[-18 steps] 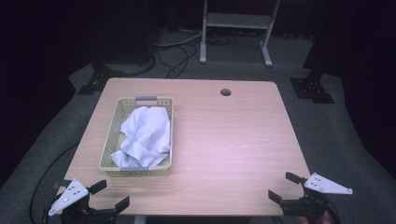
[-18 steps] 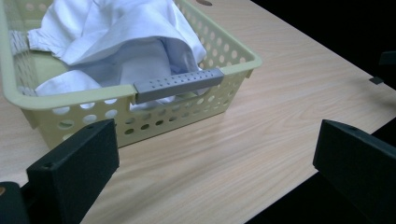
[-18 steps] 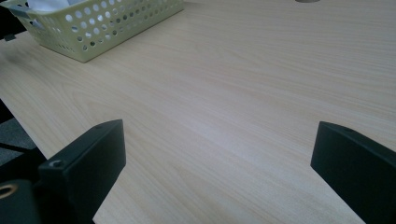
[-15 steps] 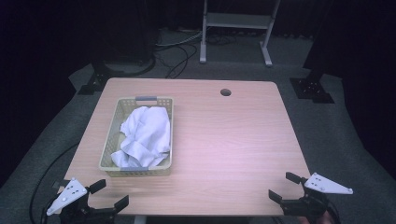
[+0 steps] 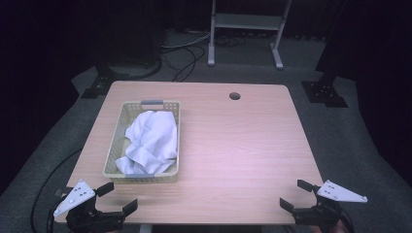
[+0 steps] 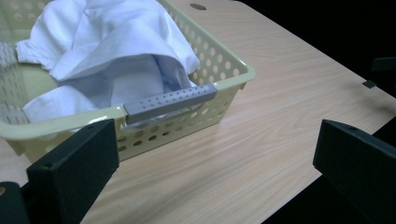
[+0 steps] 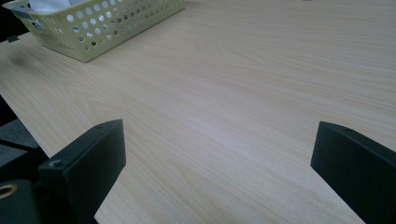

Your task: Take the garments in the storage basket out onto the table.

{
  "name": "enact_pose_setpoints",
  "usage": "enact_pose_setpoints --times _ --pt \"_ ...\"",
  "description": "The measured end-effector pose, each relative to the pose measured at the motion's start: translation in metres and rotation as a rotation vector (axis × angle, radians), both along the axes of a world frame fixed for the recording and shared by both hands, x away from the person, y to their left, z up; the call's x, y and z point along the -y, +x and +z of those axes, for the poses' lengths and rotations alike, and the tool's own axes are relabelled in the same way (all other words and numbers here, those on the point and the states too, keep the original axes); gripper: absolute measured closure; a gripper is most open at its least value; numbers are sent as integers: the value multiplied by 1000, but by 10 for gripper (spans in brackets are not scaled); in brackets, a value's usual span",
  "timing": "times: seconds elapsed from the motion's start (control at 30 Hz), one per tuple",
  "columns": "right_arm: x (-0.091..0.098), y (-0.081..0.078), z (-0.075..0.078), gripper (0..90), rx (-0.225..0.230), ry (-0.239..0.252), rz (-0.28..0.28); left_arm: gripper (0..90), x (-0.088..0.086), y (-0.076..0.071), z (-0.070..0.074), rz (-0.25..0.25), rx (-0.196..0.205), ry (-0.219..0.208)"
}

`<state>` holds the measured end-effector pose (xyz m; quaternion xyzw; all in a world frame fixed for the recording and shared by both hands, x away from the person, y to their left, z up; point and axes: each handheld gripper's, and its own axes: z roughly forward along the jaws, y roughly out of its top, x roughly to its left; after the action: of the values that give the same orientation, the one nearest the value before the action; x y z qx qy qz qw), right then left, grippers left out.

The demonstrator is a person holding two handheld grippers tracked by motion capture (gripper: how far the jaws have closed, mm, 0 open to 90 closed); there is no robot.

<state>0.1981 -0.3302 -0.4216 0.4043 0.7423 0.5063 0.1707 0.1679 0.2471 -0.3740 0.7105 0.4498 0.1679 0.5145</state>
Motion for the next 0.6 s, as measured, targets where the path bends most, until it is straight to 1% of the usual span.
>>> enact_pose_setpoints --times 0.33,0.6 --pt "-3 1 -1 30 -8 0 7 1 -2 5 3 10 -5 2" --pt "-3 -1 0 30 -2 5 9 1 -2 10 6 9 -7 2"
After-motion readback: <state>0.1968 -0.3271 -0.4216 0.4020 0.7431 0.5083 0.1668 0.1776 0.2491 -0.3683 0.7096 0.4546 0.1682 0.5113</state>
